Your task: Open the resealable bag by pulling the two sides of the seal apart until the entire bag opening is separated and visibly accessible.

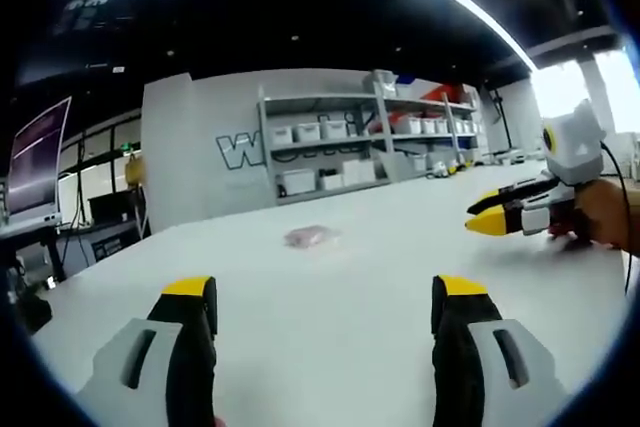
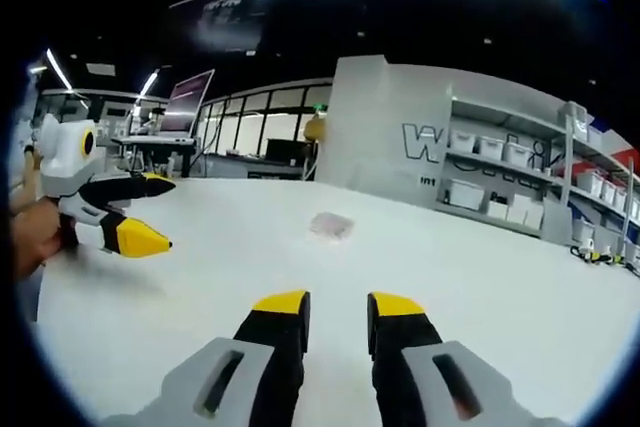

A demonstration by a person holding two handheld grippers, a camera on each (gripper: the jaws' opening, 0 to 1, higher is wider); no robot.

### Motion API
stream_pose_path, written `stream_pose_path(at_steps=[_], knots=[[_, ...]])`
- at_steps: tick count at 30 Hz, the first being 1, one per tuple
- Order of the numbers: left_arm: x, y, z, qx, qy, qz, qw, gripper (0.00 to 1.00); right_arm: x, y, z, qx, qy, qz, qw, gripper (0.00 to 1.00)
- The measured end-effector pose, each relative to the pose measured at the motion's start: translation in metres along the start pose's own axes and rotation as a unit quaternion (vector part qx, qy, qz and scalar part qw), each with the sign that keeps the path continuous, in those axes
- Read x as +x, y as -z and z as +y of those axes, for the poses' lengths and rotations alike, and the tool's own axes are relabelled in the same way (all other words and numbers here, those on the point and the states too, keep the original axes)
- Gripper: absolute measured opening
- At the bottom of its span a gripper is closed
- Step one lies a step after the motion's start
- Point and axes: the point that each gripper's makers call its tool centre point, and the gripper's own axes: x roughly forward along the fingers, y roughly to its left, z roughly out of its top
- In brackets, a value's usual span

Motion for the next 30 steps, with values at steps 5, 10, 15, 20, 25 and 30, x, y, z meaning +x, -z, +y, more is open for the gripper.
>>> stream_pose_path(at_steps=[5,10,15,20,25,30], knots=[[-0.001,-0.001,0.000,-0.001,0.004,-0.004,1.0000,0.88,0.010,0.000,0.004,-0.008,-0.015,0.007,0.9998,0.20],[-0.001,-0.002,-0.001,-0.001,0.005,-0.007,1.0000,0.88,0.019,0.001,0.006,-0.003,-0.027,0.011,0.9996,0.20],[-0.001,-0.002,-0.001,-0.001,0.005,-0.008,1.0000,0.88,0.031,0.000,0.004,0.002,-0.036,0.013,0.9993,0.20],[-0.001,-0.002,-0.001,-0.001,0.005,-0.008,1.0000,0.87,0.043,0.001,0.000,0.007,-0.037,0.016,0.9992,0.19],[0.000,-0.003,-0.002,0.001,0.008,-0.010,0.9999,0.85,0.050,0.000,-0.003,0.013,-0.036,0.014,0.9992,0.18],[0.001,-0.005,-0.004,0.001,0.013,-0.014,0.9998,0.82,0.056,-0.001,-0.006,0.016,-0.030,0.012,0.9993,0.17]])
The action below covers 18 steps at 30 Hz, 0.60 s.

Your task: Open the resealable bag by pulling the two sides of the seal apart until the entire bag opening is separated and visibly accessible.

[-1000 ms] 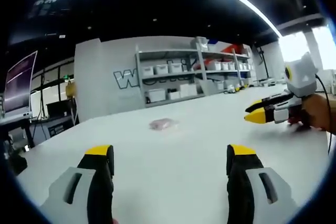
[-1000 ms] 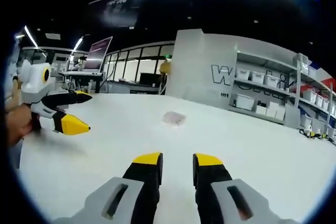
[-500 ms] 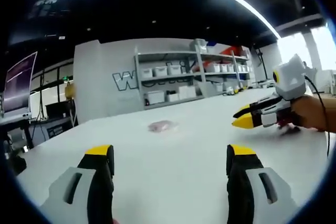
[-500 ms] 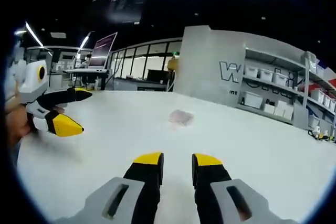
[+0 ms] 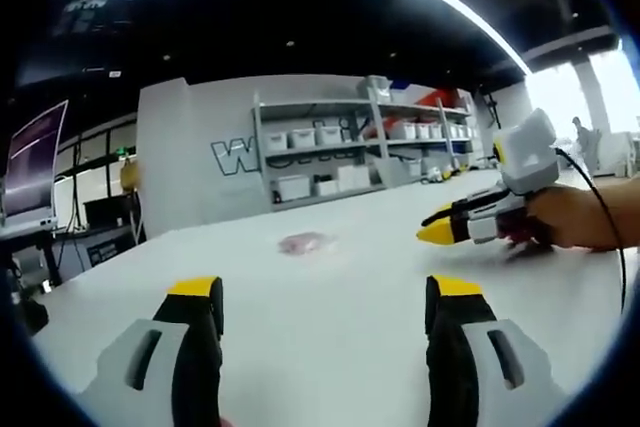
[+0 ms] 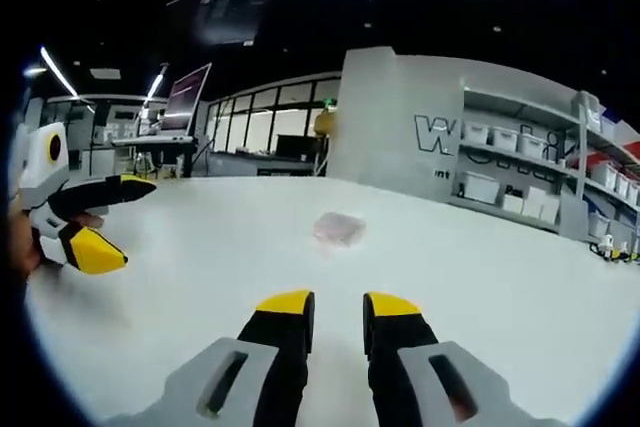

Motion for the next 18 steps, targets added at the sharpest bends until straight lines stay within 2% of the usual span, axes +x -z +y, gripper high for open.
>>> stream_pose_path(at_steps=[10,18], knots=[[0.000,-0.001,0.001,-0.001,-0.003,0.000,1.0000,0.81,0.021,-0.003,0.008,-0.013,-0.016,0.006,0.9998,0.17],[-0.001,0.000,0.001,-0.001,-0.005,0.001,1.0000,0.81,0.028,-0.002,0.010,-0.015,-0.019,0.011,0.9997,0.17]])
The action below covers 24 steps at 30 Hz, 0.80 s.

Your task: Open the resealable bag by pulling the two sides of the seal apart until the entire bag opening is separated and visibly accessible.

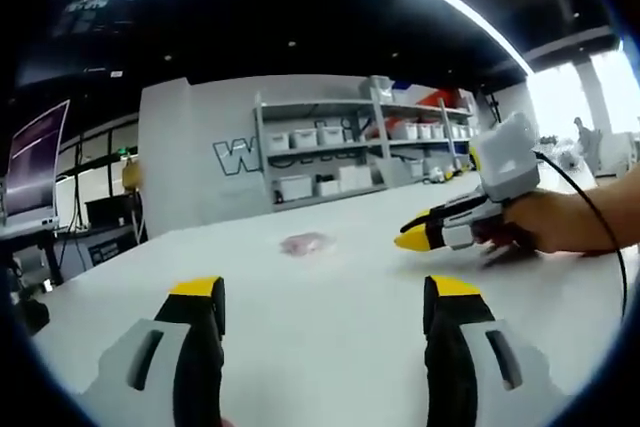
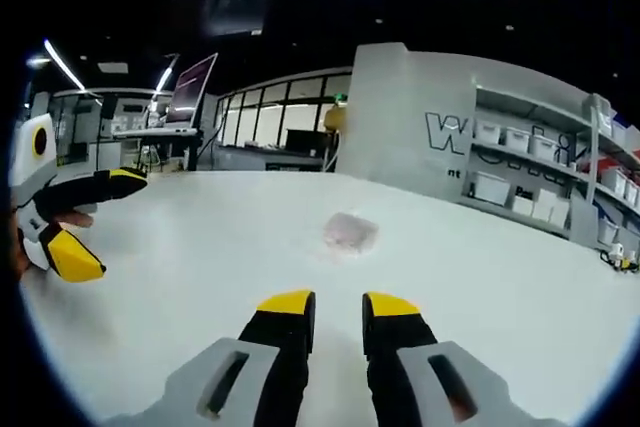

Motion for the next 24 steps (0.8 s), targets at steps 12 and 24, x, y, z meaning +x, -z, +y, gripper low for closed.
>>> stream_pose_path(at_steps=[12,24], knots=[[-0.0012,0.0010,0.0014,0.001,-0.002,0.001,1.0000,0.81,0.0002,0.0023,0.0021,-0.003,0.000,0.006,1.0000,0.16],[-0.0014,0.0009,-0.0005,0.001,0.001,0.001,1.0000,0.81,0.0056,0.0036,0.0036,-0.009,-0.001,0.011,0.9999,0.16]])
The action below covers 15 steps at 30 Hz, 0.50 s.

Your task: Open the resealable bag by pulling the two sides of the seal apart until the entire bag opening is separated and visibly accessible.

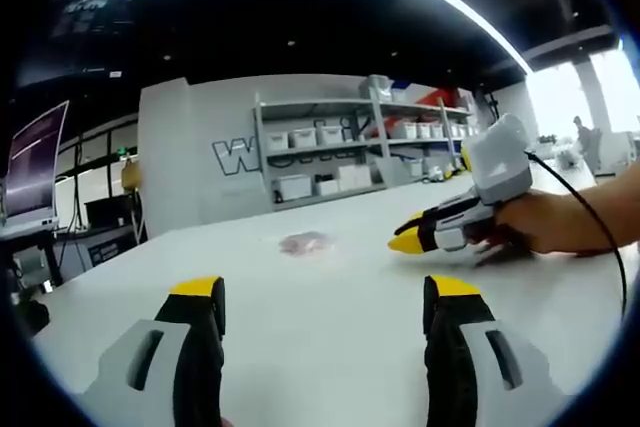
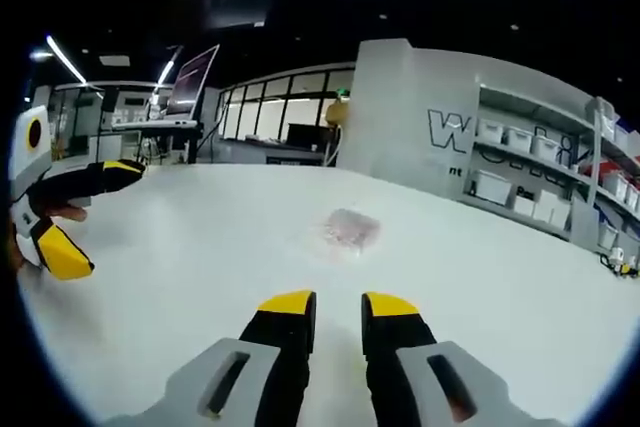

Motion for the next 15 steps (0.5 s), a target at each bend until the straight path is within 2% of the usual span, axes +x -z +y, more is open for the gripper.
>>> stream_pose_path(at_steps=[15], knots=[[0.0018,-0.0001,0.0003,0.002,0.000,0.001,1.0000,0.81,0.0052,-0.0014,0.0027,-0.002,-0.003,0.002,1.0000,0.15]])
